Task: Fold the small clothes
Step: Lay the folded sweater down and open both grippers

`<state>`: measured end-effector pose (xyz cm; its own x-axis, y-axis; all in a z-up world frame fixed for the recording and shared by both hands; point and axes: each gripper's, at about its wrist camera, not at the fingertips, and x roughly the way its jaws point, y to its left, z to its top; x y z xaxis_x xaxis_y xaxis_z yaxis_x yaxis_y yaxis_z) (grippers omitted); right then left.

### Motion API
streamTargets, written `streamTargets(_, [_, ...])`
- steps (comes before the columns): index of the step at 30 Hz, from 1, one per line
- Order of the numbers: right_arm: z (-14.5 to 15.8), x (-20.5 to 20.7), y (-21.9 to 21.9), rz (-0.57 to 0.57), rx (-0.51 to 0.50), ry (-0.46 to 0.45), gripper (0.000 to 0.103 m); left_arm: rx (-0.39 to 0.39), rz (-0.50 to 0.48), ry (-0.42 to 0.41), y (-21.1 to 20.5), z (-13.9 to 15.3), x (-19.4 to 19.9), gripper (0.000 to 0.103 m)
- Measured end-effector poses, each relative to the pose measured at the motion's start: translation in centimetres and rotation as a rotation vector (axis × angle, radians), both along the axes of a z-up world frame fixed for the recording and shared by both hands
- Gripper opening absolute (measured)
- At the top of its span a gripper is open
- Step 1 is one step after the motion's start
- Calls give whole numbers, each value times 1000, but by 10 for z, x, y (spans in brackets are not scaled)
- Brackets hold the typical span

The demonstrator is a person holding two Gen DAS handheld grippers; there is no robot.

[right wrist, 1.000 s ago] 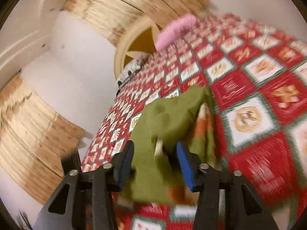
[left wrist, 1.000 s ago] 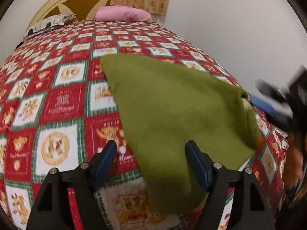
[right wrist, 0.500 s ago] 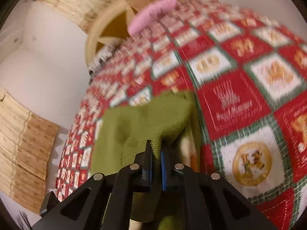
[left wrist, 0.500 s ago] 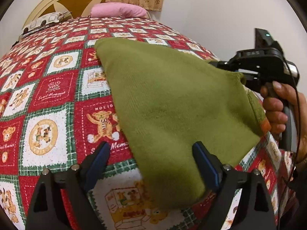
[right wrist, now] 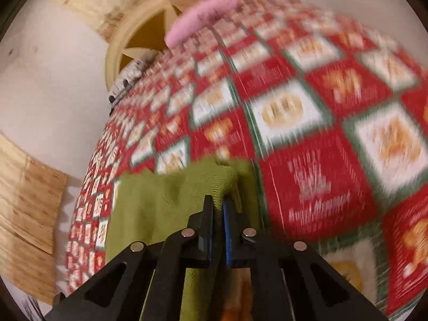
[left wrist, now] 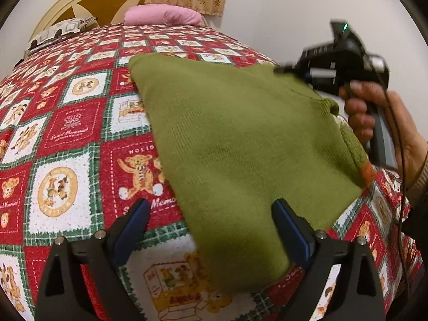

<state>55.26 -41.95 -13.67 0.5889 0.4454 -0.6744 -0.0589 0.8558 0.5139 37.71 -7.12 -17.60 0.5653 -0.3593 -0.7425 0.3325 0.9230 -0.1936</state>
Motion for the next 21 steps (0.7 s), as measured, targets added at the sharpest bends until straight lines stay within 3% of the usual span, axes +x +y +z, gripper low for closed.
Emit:
streamTargets(2, [17, 0, 5, 1, -27, -82, 5, 12, -4, 1, -2, -1, 0, 98])
streamTargets(6, [-9, 20, 13, 2, -155, 31, 6, 29, -7, 1, -6, -1, 1, 100])
streamTargets(11, [-20, 12, 13, 21, -216, 1, 6, 14, 0, -7, -3, 1, -1, 101])
streamTargets(12, [-16, 9, 12, 29, -213, 2, 6, 11, 8, -15, -1, 2, -2, 101])
streamTargets(14, [-6, 3, 14, 28, -223, -25, 17, -10, 32, -56, 6, 9, -9, 101])
streamTargets(16, [17, -16, 16, 44, -229, -103, 26, -50, 54, -96, 15, 19, -15, 101])
streamTargets(21, [54, -77, 39, 178, -204, -241, 27, -131, 162, -164, 38, 54, -12, 103])
